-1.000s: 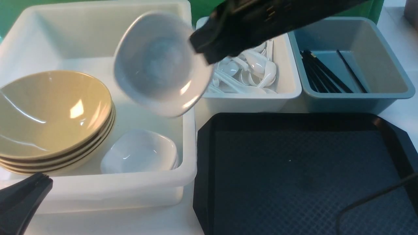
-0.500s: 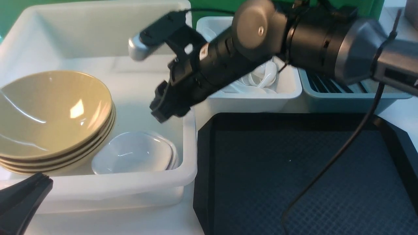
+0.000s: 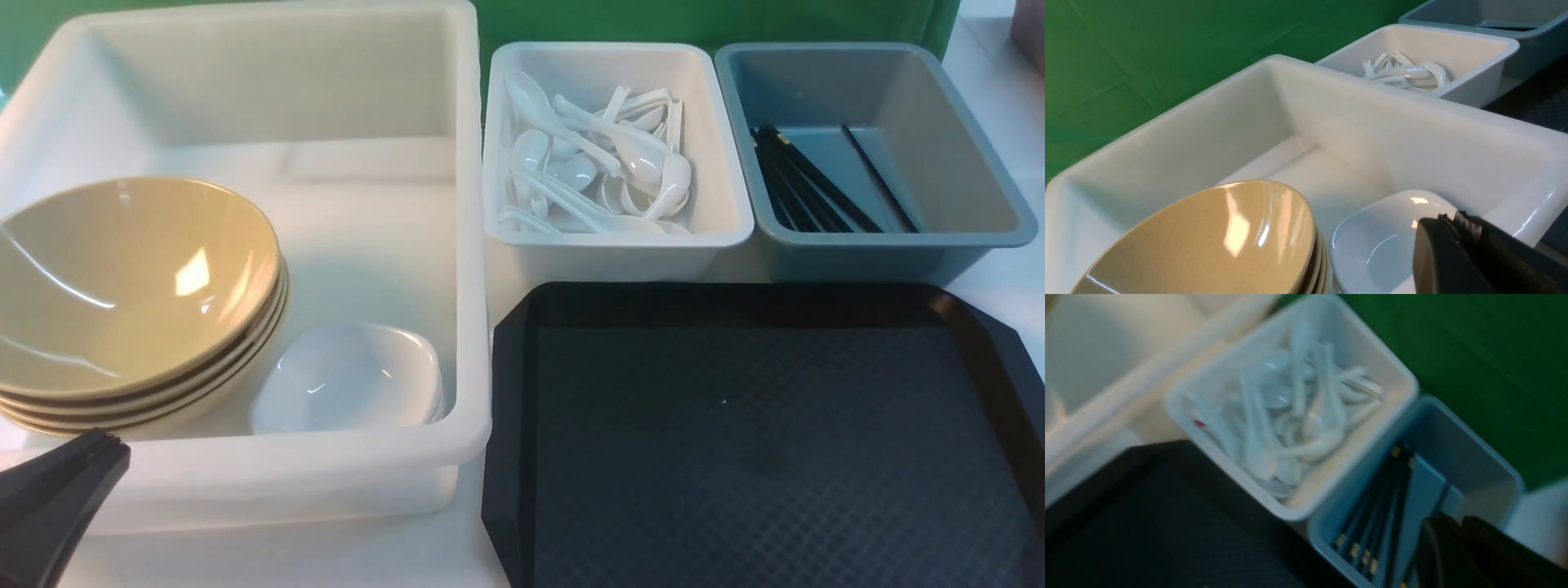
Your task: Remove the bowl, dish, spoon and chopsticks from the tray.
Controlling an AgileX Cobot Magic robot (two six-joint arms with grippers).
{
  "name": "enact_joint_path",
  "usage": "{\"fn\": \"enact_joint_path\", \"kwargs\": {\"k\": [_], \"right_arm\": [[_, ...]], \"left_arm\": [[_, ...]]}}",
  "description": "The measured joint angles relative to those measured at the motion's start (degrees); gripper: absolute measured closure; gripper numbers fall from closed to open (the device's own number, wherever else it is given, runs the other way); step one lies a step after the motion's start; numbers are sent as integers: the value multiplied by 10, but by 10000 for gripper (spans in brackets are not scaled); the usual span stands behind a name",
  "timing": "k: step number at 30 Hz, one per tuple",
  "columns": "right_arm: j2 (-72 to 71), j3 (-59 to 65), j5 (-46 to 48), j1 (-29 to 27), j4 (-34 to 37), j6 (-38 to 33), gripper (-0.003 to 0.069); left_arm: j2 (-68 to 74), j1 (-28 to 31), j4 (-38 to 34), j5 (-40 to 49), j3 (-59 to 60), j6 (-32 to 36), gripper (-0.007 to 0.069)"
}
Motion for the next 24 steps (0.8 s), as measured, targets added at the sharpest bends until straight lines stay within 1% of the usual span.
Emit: {"fn": "enact_joint_path", "kwargs": {"k": [1,2,3,4,5,7,10,11,13,14,15,16,20,21,24], "right_arm": [[-50,66,-36,-38,4,6,624],[-81,114,-69,-51,10,10,627],[-94,135,-84,-54,12,10,627],[-130,199,-132,-63,20,14,627],[-142,222,-149,-64,22,15,627],[-221,372,-269,-66,48,24,627],[-307,542,-412,-66,83,15,627],[-332,594,-452,-66,87,6,627],[-370,684,-503,-66,89,-9,627],[-374,684,-508,-66,89,-9,627],[-403,742,-527,-67,91,-14,627],[-413,766,-530,-67,91,-16,627],[-461,861,-529,-68,92,-19,625],[-463,870,-527,-68,92,-19,624],[-466,933,-520,-68,95,-1,624]], "left_arm": [[0,0,0,0,0,0,633],[0,0,0,0,0,0,633],[0,0,0,0,0,0,633],[0,0,0,0,0,0,633],[0,0,0,0,0,0,633],[0,0,0,0,0,0,633],[0,0,0,0,0,0,633],[0,0,0,0,0,0,633],[0,0,0,0,0,0,633],[0,0,0,0,0,0,633],[0,0,0,0,0,0,633],[0,0,0,0,0,0,633],[0,0,0,0,0,0,633],[0,0,0,0,0,0,633],[0,0,0,0,0,0,633]]}}
